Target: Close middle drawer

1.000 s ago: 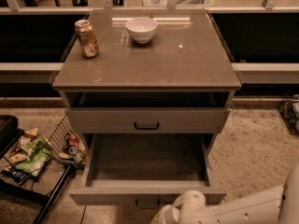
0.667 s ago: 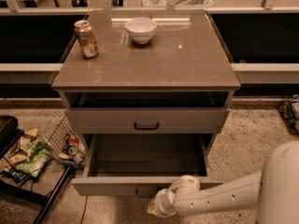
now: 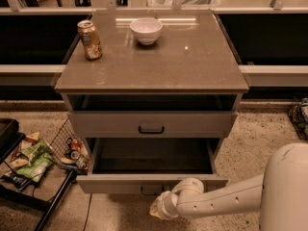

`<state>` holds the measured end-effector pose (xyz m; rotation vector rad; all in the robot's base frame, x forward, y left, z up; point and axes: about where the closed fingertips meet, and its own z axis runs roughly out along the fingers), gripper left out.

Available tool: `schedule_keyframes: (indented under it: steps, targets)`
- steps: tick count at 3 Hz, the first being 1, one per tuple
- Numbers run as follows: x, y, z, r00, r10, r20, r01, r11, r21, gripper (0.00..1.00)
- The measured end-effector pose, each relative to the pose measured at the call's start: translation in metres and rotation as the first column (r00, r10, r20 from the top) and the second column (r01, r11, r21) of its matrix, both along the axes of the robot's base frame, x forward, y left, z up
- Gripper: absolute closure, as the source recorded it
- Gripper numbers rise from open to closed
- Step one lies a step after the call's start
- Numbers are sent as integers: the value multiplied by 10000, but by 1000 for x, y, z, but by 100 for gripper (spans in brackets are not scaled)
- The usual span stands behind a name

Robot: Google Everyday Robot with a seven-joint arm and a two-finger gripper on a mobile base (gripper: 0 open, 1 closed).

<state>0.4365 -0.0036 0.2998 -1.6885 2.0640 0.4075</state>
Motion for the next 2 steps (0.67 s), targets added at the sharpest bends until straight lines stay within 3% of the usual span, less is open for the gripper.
schedule_keyframes:
  steps: [1, 2]
  targets:
    - [25, 7, 5, 9997, 72, 253, -75, 9999, 124, 100]
    - [24, 7, 0, 9997, 72, 253, -75, 9999, 124, 100]
